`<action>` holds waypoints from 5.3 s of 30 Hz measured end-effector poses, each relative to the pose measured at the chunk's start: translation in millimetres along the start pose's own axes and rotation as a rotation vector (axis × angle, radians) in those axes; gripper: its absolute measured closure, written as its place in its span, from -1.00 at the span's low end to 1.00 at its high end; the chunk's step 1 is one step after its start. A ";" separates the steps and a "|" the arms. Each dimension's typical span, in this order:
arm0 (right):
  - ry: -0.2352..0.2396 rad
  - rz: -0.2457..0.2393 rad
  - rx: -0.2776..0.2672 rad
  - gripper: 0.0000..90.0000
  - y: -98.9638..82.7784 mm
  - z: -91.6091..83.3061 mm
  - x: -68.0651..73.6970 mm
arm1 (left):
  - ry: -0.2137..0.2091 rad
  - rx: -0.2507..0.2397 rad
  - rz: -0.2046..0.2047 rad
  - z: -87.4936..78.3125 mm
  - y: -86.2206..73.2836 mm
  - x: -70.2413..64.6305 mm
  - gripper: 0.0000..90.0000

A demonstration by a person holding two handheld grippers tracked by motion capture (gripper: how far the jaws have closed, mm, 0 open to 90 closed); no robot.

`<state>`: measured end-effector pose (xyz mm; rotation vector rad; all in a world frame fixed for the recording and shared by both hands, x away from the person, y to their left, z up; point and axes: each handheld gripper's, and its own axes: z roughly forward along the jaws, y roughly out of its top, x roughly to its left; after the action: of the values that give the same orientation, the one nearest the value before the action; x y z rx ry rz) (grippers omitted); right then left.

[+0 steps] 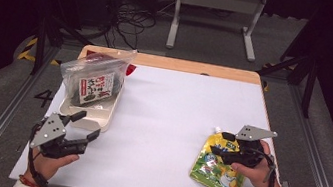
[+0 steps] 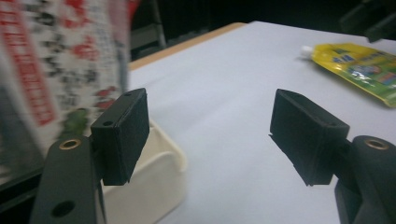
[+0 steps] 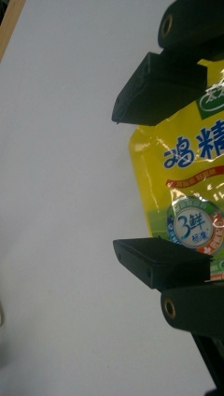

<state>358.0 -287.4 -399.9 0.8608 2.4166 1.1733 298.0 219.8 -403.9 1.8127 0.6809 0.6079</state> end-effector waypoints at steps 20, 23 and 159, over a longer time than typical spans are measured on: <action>-0.187 0.094 0.071 -0.31 -52.1 -37.7 -26.1 | -0.313 0.217 0.137 72.8 -7.8 -64.2 -0.47; -0.196 0.105 0.076 -0.32 -57.2 -40.9 -26.9 | -0.349 0.239 0.101 82.3 -8.2 -65.9 -0.51; 0.059 0.351 -0.028 -0.55 -76.4 -26.3 -17.8 | -0.131 -0.167 0.122 -5.9 34.7 86.0 0.93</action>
<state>329.1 -351.3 -443.8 1.2973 2.3505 1.3652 360.4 274.2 -361.9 1.7294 0.4214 0.6021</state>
